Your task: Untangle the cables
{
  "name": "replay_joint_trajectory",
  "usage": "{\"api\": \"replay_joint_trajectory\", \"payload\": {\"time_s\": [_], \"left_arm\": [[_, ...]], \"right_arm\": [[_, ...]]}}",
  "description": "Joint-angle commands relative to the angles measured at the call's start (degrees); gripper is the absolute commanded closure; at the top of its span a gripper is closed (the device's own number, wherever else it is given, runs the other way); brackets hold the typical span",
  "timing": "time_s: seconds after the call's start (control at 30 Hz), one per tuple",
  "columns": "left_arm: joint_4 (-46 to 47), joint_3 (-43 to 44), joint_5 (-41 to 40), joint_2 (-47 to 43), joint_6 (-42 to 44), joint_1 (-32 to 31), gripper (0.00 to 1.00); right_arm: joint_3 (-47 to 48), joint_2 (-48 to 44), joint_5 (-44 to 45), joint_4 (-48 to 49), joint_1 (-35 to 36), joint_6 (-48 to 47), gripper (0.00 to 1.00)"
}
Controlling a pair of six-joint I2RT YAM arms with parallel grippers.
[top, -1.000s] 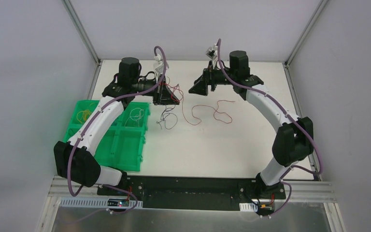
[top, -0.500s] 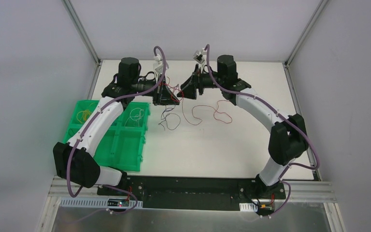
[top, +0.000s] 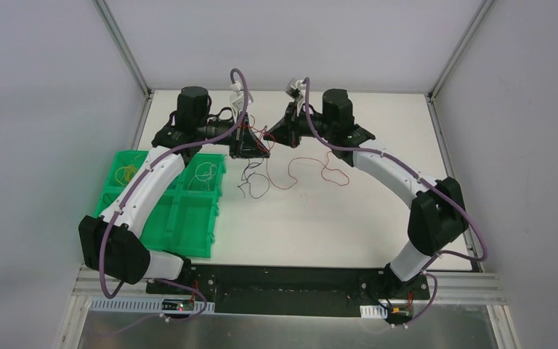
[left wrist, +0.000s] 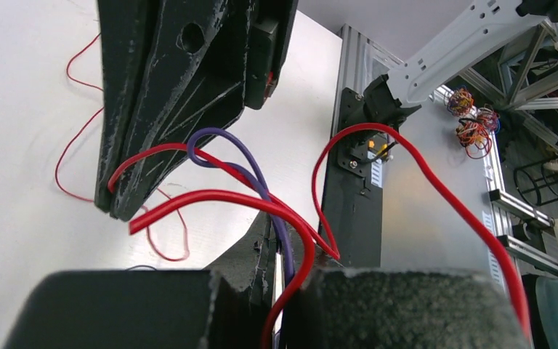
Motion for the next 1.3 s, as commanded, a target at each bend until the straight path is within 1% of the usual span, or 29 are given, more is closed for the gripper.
{"api": "replay_joint_trajectory", "payload": {"time_s": [0.0,0.07,0.17,0.3,0.43,0.53,0.6,0.7,0.77,0.8,0.87,0.9,0.93,0.97,1.0,1.03,1.07,1.17,1.27], "left_arm": [[0.75,1.38,-0.59,-2.33,-1.73,-0.27,1.00],[0.59,0.33,-1.69,-3.96,-2.17,0.19,1.00],[-0.73,-1.19,-2.91,-6.72,-1.81,0.73,1.00],[-5.34,-1.62,-4.64,-9.70,1.16,1.28,1.00],[-9.86,-0.94,-6.55,-12.87,3.46,4.45,1.00],[-12.04,0.41,-6.91,-14.10,3.46,7.99,1.00],[-13.72,1.66,-7.42,-14.33,4.88,10.01,1.00],[-17.03,2.20,-9.05,-14.17,7.79,10.85,1.00],[-17.30,1.47,-9.12,-13.51,7.05,10.78,1.00],[-17.43,1.62,-8.06,-12.42,5.95,10.77,1.00],[-17.55,2.38,-3.46,-10.02,4.32,10.57,1.00],[-17.57,2.96,-0.87,-8.97,4.23,9.95,1.00],[-17.58,3.49,0.52,-7.95,4.17,9.10,1.00],[-17.51,3.83,2.00,-7.18,4.17,8.30,1.00],[-17.49,4.04,3.76,-6.48,4.16,7.43,1.00],[-17.49,4.17,4.25,-5.96,4.18,6.64,1.00],[-17.49,4.34,4.90,-5.28,3.21,5.80,1.00],[-17.57,4.78,7.19,-3.24,0.08,3.70,1.00],[-17.58,5.08,8.82,-2.35,-0.43,1.32,1.00]], "right_arm": [[-2.43,-5.06,7.71,1.54,-2.00,-1.69,1.00],[-2.00,-5.08,13.24,-3.35,-4.39,-3.00,1.00],[-2.00,-4.37,21.01,-7.30,-9.96,-4.67,1.00],[-2.87,-2.20,29.80,-11.53,-17.79,-12.04,1.00],[-1.94,2.35,34.77,-16.42,-27.75,-16.16,1.00],[-2.29,4.49,37.67,-17.81,-33.11,-19.02,1.00],[-1.39,5.93,39.34,-19.61,-36.08,-18.75,1.00],[-0.43,6.21,38.27,-21.26,-38.35,-17.59,1.00],[-1.04,5.03,34.10,-21.18,-38.52,-17.27,1.00],[-0.48,4.52,29.34,-23.21,-38.69,-17.48,1.00],[3.33,3.88,15.59,-32.74,-37.85,-20.53,1.00],[4.82,3.30,10.71,-36.04,-36.75,-21.28,0.90],[5.45,1.89,6.39,-37.57,-35.15,-21.58,0.64],[5.12,-0.04,3.56,-36.87,-34.08,-21.18,0.39],[3.89,-2.00,1.63,-34.67,-31.31,-20.03,0.23],[2.89,-4.07,-0.08,-32.18,-28.97,-18.86,0.18],[2.60,-5.42,-1.76,-30.73,-26.51,-18.31,0.16],[3.83,-7.14,-4.68,-25.94,-19.01,-9.20,0.16],[3.41,-7.34,-6.01,-14.62,-12.79,0.25,0.17]]}}
